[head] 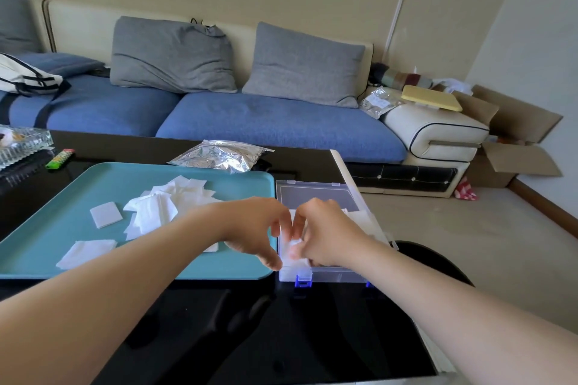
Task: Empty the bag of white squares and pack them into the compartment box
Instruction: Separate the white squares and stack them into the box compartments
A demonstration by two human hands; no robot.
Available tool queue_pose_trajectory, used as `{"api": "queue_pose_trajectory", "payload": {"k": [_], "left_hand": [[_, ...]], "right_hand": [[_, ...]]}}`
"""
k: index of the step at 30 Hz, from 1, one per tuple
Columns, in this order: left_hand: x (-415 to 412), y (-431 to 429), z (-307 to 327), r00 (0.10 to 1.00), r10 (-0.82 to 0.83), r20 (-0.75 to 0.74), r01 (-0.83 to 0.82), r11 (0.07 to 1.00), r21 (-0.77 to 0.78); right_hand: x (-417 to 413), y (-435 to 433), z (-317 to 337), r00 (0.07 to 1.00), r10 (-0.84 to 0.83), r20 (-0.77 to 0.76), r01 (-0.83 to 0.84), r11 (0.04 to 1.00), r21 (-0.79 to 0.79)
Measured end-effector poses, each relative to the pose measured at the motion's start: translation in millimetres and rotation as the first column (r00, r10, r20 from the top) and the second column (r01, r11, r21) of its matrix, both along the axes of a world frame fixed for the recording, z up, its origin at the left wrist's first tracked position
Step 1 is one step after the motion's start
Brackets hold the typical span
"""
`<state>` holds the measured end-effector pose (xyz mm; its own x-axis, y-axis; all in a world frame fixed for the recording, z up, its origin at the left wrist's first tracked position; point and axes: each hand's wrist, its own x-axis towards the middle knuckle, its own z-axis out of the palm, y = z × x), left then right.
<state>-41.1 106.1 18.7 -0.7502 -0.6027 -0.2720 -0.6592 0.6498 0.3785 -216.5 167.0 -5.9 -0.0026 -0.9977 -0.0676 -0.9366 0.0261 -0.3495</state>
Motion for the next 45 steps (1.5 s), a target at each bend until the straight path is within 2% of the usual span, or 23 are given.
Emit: {"api": "queue_pose_trajectory", "payload": {"k": [3,6,8,11,14,18,22,24,27,33,36,40,45], "left_hand": [[5.0,-2.0,5.0,0.999,-0.036,0.010,0.036,0.999,0.011],[14.2,-10.5,6.4,0.994,0.051,-0.095,-0.055,0.998,-0.042],[22.1,-20.4,4.6,0.983,0.136,-0.126,-0.157,0.971,-0.181],[35.9,-34.3,1.0,0.974,0.214,-0.074,-0.227,0.915,-0.335],[48.2,-38.2,-1.7,0.976,0.216,0.026,-0.195,0.922,-0.336],[52.1,-39.3,-8.4,0.949,0.173,0.263,-0.061,0.920,-0.386],[57.1,-50.3,-15.6,0.956,0.189,0.222,-0.112,0.941,-0.320],[60.3,-55.4,-18.3,0.958,0.205,0.198,-0.141,0.945,-0.296],[61.3,-58.8,-20.5,0.962,0.198,0.188,-0.140,0.950,-0.281],[65.2,-68.1,-24.0,0.966,0.181,0.186,-0.124,0.951,-0.284],[65.5,-70.4,-22.6,0.963,0.191,0.191,-0.130,0.948,-0.291],[64.2,-67.0,-17.6,0.965,0.197,0.171,-0.136,0.940,-0.313],[67.3,-67.4,-16.3,0.967,0.230,0.114,-0.183,0.929,-0.321]], "right_hand": [[7.6,1.0,1.0,0.978,0.041,-0.203,-0.043,0.999,-0.006],[10.0,3.9,10.4,0.949,0.063,-0.309,-0.055,0.998,0.034],[12.6,3.1,14.5,0.946,0.101,-0.309,-0.084,0.994,0.067],[16.5,-1.6,23.0,0.944,0.115,-0.310,-0.100,0.993,0.064],[26.3,-7.2,31.3,0.955,0.099,-0.280,-0.104,0.995,-0.004],[43.8,-25.2,24.4,0.959,0.113,-0.261,-0.143,0.985,-0.099],[63.6,-41.5,12.5,0.924,0.175,-0.341,-0.221,0.970,-0.101],[73.4,-47.1,8.8,0.924,0.156,-0.350,-0.203,0.974,-0.100],[84.4,-58.3,1.6,0.938,0.142,-0.316,-0.166,0.985,-0.052],[95.8,-81.3,-11.2,0.964,0.107,-0.244,-0.071,0.986,0.149],[97.7,-85.3,-4.5,0.977,0.125,-0.176,-0.077,0.964,0.256],[94.6,-83.6,-5.1,0.989,0.122,-0.080,-0.105,0.976,0.192],[83.9,-87.0,-10.7,0.998,0.064,-0.013,-0.064,0.998,0.022]]}}
